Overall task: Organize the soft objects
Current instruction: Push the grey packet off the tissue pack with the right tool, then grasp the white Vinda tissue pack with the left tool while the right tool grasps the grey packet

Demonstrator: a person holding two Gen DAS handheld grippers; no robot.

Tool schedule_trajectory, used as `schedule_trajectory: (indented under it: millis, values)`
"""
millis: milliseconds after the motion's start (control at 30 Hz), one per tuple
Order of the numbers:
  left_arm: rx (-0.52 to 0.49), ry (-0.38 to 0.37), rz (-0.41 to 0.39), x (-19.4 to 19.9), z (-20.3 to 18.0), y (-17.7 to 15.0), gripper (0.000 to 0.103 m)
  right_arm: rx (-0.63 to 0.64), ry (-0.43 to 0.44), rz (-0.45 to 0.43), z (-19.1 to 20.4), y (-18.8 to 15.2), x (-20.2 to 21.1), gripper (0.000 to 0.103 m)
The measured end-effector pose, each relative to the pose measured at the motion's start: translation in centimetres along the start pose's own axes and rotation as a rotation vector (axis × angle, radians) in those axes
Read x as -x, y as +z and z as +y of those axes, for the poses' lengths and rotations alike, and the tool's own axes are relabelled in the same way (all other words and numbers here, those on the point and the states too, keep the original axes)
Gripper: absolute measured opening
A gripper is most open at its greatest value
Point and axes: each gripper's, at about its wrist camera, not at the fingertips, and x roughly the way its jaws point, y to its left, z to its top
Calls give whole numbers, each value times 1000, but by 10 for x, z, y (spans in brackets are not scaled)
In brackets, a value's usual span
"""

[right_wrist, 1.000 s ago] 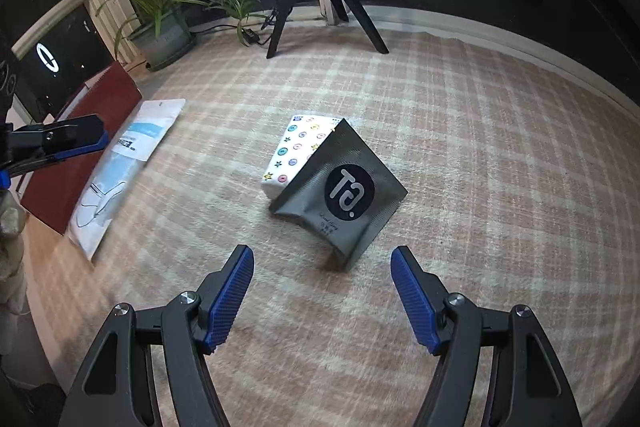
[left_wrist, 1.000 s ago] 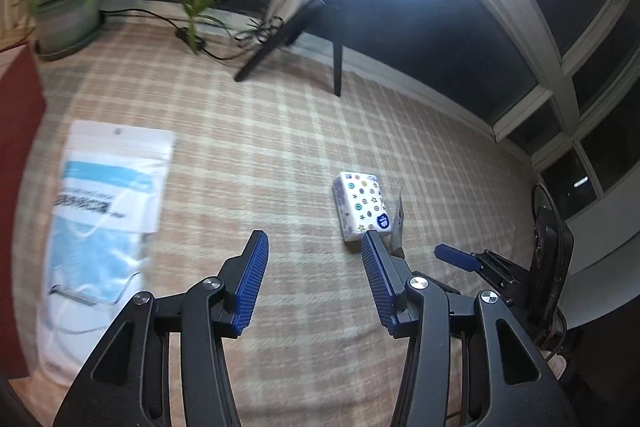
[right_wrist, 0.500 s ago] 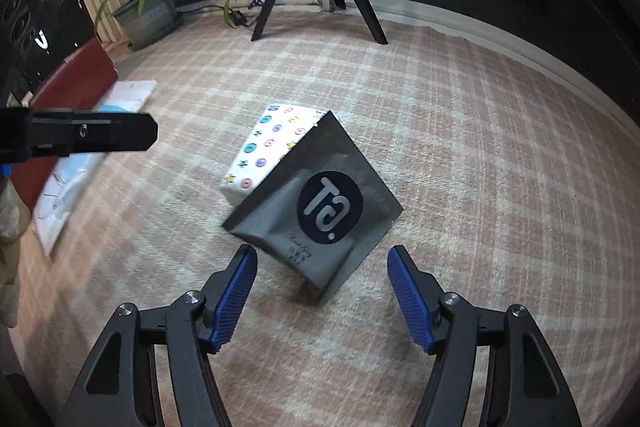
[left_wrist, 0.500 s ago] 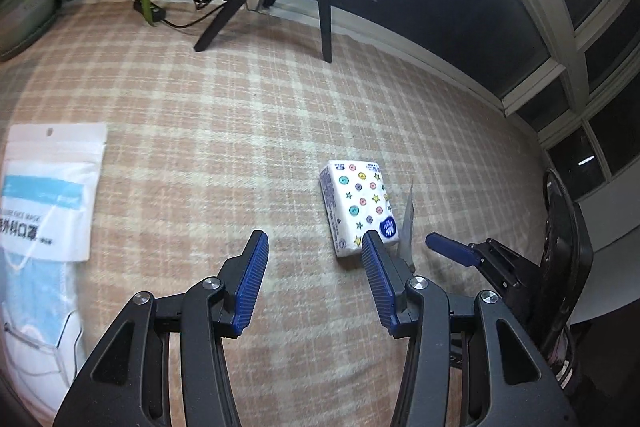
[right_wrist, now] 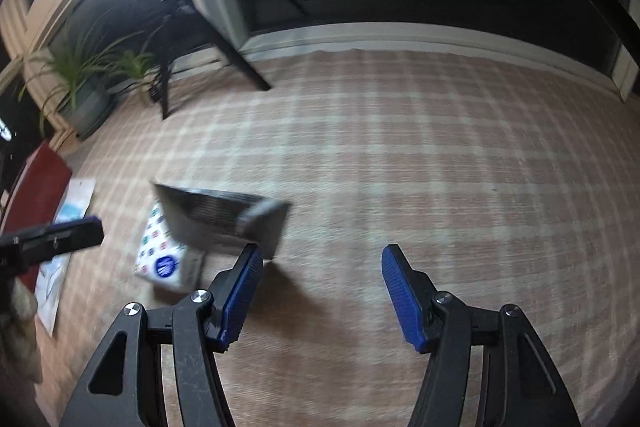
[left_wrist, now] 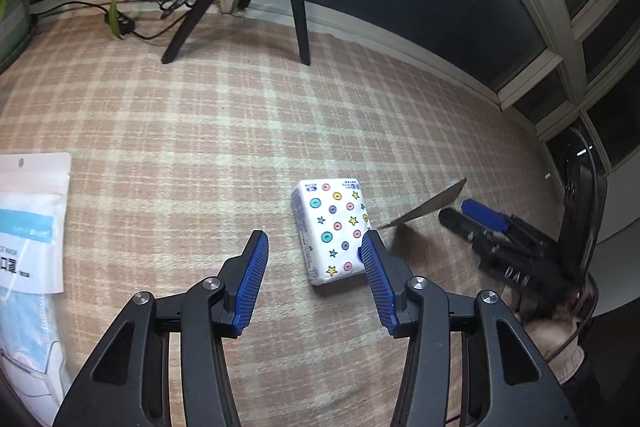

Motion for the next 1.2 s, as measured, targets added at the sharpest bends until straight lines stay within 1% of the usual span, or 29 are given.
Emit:
schedule_trajectory:
  millis: [67,167,300,400,433,467,533,600,633,700,800,933,1033,1100,1200]
  values:
    - [-8,3,9,-4,-3,-1,47,-8,9,-2,-6,2,0,58]
    - [-22,3,21,-8,-7,-3,47,7,36,-2,-3,4,0,58]
    - [-33,14,32,-11,-8,-5,47,60,52,-8,15,5,-1,58]
    - [-32,23,31,-11,-6,-6,47,76,86,-14,28,5,0,58]
    - [-31,26,33,-11,-6,-7,50,102,79,-10,33,6,-1,58]
    - [-31,30,34,-12,-7,-8,56,118,71,-9,36,6,-2,58]
    - [-35,39,30,-15,-12,-10,62,145,52,-4,40,6,-4,58]
    - [-53,47,33,-20,-20,-12,66,135,58,6,35,6,-5,58]
    - [-65,63,36,-24,-25,-12,67,120,62,8,30,6,-5,58]
    - [-83,90,41,-32,-32,-13,68,87,78,16,20,8,-5,58]
    - [-95,148,46,-45,-40,-11,68,44,106,29,9,11,-6,58]
    - [-114,241,21,-57,-44,-7,68,14,128,35,4,15,-8,58]
    - [-115,295,7,-61,-42,-4,68,-17,145,43,3,19,-13,60]
    - [-115,314,1,-62,-39,-3,68,-37,154,48,4,21,-16,63]
    - [-106,342,-8,-62,-32,-1,68,-65,155,55,8,24,-23,64]
